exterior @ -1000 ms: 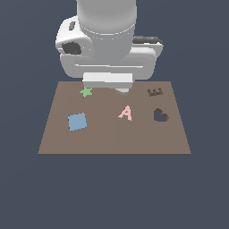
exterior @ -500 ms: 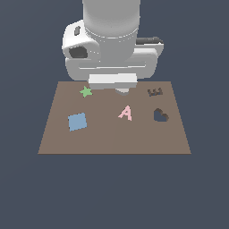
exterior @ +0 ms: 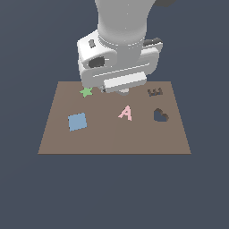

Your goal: Insert a designated object into the corresponding slot on a board.

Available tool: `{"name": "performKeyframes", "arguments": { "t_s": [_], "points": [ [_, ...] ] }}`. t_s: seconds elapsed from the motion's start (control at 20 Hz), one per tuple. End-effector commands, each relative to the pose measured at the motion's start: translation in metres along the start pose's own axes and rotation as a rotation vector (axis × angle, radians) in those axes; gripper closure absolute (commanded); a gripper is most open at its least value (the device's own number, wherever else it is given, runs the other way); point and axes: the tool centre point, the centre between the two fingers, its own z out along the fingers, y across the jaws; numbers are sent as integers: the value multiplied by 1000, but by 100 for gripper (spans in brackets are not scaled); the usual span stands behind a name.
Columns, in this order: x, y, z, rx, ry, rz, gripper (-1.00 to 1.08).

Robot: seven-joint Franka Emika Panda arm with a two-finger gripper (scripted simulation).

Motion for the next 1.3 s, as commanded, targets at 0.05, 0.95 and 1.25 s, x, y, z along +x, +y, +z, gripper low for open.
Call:
{"name": "performKeyframes", "arguments": {
  "t_s": [0.05, 0.95, 1.25],
  "points": [
    [-6, -10, 12, -2, 7, -121, -92],
    [-44, -42, 67, -13, 41, -671, -92],
    [-51, -43, 75, -14, 45, -745, -92]
  ]
}}
